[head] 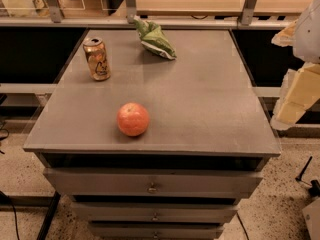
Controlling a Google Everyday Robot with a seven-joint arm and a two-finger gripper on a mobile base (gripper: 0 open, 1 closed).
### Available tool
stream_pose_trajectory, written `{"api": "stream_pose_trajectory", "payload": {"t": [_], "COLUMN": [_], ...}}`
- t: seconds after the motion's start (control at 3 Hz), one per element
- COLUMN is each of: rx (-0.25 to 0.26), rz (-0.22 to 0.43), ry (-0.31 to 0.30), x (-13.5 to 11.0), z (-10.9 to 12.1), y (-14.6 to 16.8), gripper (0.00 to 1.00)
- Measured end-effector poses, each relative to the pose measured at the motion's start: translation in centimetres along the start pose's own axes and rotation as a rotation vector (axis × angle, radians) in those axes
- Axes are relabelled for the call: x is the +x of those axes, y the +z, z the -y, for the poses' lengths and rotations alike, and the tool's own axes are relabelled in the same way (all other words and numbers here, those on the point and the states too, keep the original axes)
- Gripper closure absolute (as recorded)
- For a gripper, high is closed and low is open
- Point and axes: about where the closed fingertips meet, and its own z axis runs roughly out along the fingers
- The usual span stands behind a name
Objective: Move orange can near apple
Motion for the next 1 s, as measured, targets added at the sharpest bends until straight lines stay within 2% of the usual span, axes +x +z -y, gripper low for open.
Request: {"api": "stream_pose_trajectory", "payload": {"t": [0.33,0.67,1.0], "rx": [-0.020,-0.052,-0.093], "rz": [0.084,0.240,0.412], "ry": [0.030,0.048,0.071], "x": [-1.4,-4.3,-9.0], "z": [2.8,7.0,11.4], "y": [2.4,5.6,9.2], "gripper": [0.00,0.00,0.00]}}
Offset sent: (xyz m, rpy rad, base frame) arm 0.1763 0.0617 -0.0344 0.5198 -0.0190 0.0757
